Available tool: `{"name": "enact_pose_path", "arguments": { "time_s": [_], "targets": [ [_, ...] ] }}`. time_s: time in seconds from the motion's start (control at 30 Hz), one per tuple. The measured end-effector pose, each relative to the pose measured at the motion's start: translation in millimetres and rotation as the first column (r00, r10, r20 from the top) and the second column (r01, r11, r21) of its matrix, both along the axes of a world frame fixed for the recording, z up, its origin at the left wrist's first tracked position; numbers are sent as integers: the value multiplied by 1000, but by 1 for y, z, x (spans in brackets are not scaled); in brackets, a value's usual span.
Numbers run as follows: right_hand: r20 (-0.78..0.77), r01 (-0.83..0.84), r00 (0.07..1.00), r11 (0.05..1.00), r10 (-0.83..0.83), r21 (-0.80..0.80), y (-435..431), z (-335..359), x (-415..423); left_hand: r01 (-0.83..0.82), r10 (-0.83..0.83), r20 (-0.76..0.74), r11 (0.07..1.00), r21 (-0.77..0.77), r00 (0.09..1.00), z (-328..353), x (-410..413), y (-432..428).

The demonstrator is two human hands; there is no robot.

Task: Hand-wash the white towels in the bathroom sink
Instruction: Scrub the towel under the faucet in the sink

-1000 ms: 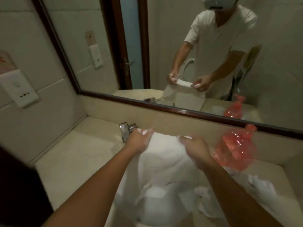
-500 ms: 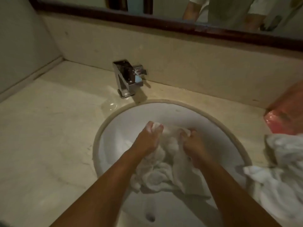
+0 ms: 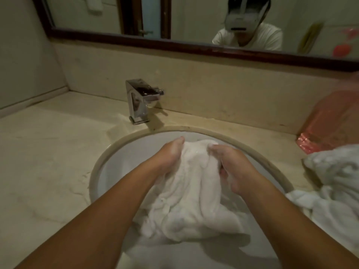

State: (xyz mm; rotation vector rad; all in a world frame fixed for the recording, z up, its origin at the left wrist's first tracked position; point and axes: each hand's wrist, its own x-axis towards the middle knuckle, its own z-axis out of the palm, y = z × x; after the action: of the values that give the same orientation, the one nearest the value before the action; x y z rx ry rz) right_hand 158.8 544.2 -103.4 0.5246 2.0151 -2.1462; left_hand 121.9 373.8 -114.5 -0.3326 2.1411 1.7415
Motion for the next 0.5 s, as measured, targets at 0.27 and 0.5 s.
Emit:
{"name": "enact_pose_path", "arguments": {
  "time_s": [0.27, 0.5],
  "targets": [
    [-130, -41, 990, 988, 61, 151, -5, -1, 12, -69, 41, 111, 962, 265, 993, 7, 15, -2],
    [-7, -237, 967, 912, 254, 334, -9, 5, 21, -219, 217, 47, 910, 352, 975, 29, 34, 4]
  ]
}}
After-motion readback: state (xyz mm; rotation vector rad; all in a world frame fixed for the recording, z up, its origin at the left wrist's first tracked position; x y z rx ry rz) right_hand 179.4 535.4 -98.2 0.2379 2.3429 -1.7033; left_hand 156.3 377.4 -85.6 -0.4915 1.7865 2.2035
